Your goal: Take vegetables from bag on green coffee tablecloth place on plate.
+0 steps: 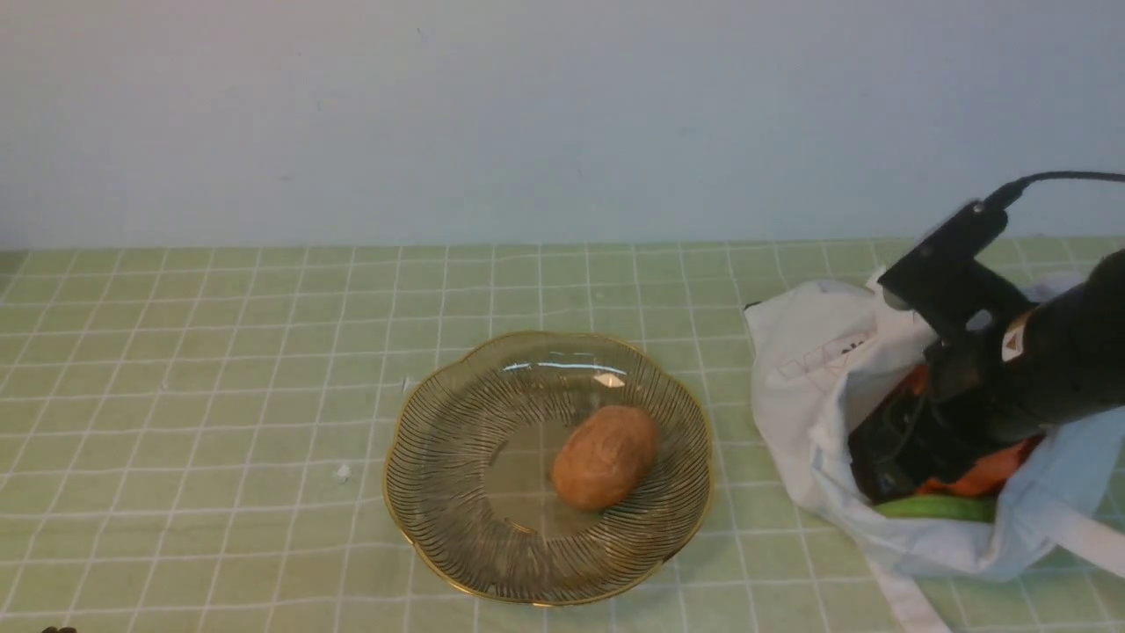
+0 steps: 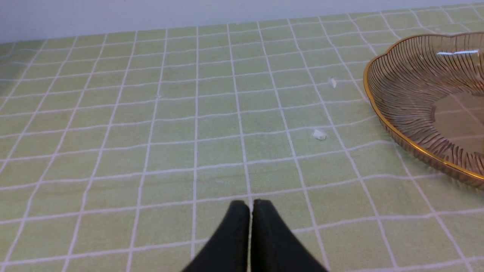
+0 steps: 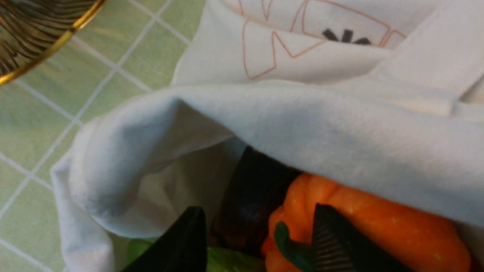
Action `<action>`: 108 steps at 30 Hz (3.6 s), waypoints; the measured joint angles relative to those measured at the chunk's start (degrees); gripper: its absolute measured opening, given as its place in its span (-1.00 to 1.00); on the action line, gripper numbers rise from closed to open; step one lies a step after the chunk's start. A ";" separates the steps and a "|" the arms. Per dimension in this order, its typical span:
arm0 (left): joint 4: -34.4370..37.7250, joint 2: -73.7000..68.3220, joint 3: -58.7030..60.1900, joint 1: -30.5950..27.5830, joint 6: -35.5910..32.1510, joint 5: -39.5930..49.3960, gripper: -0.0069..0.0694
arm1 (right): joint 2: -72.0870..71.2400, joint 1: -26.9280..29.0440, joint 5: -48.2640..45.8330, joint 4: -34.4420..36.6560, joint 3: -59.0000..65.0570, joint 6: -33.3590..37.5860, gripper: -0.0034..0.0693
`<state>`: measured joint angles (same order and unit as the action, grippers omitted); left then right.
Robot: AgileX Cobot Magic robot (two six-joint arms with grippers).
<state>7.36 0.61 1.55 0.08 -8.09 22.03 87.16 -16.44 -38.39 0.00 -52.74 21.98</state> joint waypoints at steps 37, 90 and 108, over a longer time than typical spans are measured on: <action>0.00 0.00 0.00 0.00 0.00 0.00 -0.83 | -18.37 -0.49 -24.75 26.90 -6.84 7.21 -0.84; 0.00 0.00 0.00 0.00 0.00 0.00 -0.83 | 4.48 -14.76 -30.95 9.45 -51.72 -13.61 -0.90; 0.00 0.00 0.00 0.00 0.00 0.00 -0.83 | -58.26 -14.76 8.82 -12.88 5.26 -37.89 -0.94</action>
<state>7.36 0.61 1.55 0.08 -8.09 22.03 28.90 -31.21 -29.57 -12.88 -47.48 -15.91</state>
